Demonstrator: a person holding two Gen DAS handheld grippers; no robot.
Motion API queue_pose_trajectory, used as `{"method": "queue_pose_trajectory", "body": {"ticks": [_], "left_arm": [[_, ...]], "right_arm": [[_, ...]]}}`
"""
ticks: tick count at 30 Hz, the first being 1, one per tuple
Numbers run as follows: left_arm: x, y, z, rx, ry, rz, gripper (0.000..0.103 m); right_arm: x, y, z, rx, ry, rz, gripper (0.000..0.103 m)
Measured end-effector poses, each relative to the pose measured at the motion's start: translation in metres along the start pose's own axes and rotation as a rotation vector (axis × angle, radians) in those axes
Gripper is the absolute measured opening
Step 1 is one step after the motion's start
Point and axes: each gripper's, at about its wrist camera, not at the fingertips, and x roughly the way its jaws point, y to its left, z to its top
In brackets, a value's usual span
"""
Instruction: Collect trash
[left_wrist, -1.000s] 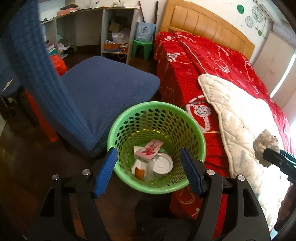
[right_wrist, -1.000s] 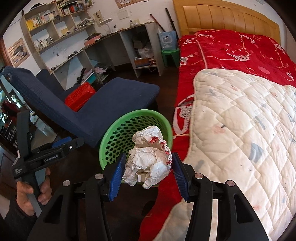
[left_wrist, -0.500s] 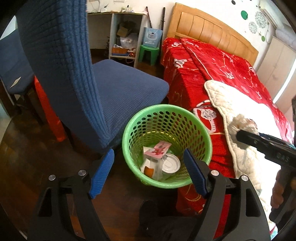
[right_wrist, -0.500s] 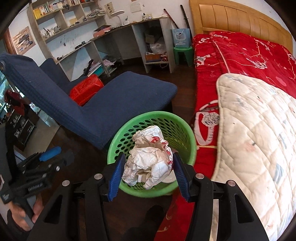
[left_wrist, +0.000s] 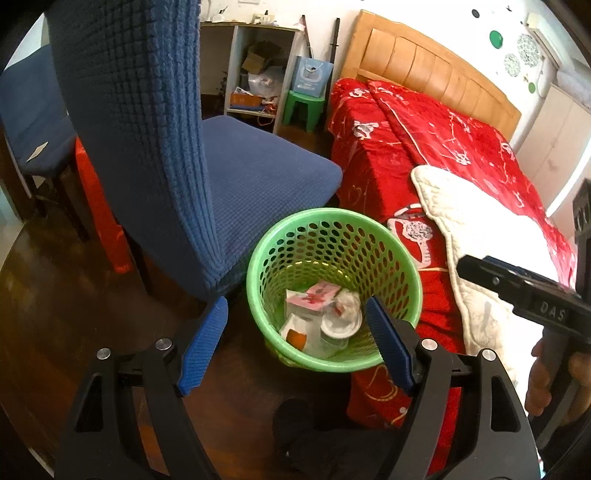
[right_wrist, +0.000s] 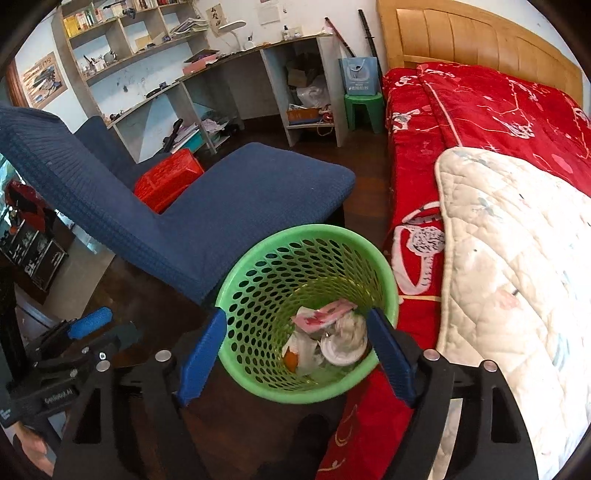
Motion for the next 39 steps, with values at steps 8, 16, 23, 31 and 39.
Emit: {"method": "queue_pose_trajectory", "body": {"ticks": [8, 16, 23, 31, 39], "left_arm": [[-0.010, -0.016, -0.003, 0.028, -0.023, 0.029, 0.080], [-0.028, -0.042, -0.012, 0.077, -0.036, 0.019, 0.082], [-0.046, -0.061, -0.019, 0.088, -0.051, -0.015, 0.089], [-0.068, -0.083, -0.029, 0.132, -0.087, -0.006, 0.098], [-0.089, -0.107, -0.042, 0.191, -0.128, 0.007, 0.098]], "right_arm": [[-0.037, -0.015, -0.012, 0.023, -0.042, -0.038, 0.086], [-0.080, -0.030, -0.037, 0.045, -0.068, -0.088, 0.091], [-0.115, -0.045, -0.070, 0.085, -0.092, -0.150, 0.092], [-0.147, -0.052, -0.107, 0.082, -0.116, -0.247, 0.093], [-0.179, -0.053, -0.131, 0.106, -0.148, -0.290, 0.094]]}}
